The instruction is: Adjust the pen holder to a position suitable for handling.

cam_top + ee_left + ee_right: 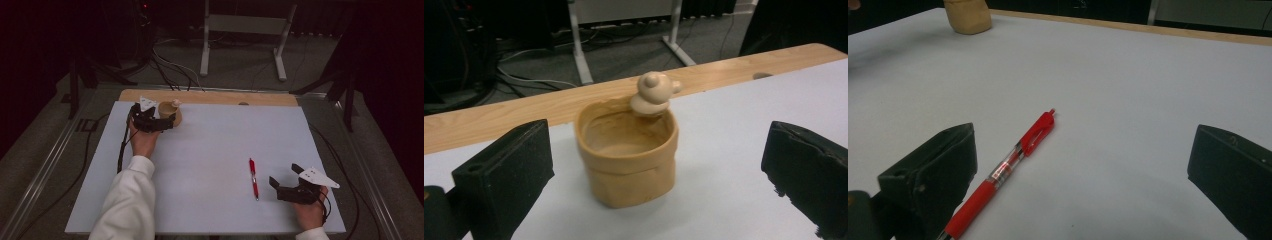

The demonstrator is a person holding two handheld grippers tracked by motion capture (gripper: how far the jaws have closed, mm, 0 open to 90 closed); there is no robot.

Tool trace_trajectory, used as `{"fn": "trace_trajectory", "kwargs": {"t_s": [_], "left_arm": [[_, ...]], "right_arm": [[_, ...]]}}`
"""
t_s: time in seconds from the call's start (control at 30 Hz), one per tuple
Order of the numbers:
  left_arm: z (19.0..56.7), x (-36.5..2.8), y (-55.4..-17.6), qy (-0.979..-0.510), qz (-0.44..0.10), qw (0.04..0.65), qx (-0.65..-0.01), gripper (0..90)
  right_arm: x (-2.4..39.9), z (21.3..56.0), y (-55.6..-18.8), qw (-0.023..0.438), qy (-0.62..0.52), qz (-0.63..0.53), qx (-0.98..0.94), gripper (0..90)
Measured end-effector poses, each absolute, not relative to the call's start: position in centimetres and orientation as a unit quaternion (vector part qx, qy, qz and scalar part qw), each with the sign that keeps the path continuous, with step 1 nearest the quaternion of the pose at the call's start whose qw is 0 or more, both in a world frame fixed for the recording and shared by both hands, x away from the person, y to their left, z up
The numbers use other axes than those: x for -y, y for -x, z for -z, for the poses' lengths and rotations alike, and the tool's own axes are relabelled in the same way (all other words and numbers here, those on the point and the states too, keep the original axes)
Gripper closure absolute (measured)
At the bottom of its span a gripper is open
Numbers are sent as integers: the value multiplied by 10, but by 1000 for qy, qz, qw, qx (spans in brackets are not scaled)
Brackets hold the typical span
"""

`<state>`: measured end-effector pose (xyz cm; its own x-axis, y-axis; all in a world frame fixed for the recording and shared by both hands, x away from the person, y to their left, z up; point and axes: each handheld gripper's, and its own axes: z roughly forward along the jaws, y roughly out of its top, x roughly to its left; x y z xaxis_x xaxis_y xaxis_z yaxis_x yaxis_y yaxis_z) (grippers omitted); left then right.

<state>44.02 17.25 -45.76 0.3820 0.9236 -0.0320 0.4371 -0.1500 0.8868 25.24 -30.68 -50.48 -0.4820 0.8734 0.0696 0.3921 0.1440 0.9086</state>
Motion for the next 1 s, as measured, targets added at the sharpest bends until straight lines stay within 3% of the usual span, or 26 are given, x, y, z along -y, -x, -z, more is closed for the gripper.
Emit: {"fn": "trace_trajectory", "kwargs": {"t_s": [0.47,1.0], "left_arm": [[467,-149,-459,-728,-262,418,-476,7],[481,-134,-481,-734,-236,395,-499,81]], "right_arm": [[306,505,-253,247,-444,-481,-714,0],[307,505,-254,247,-444,-483,-713,1]]}}
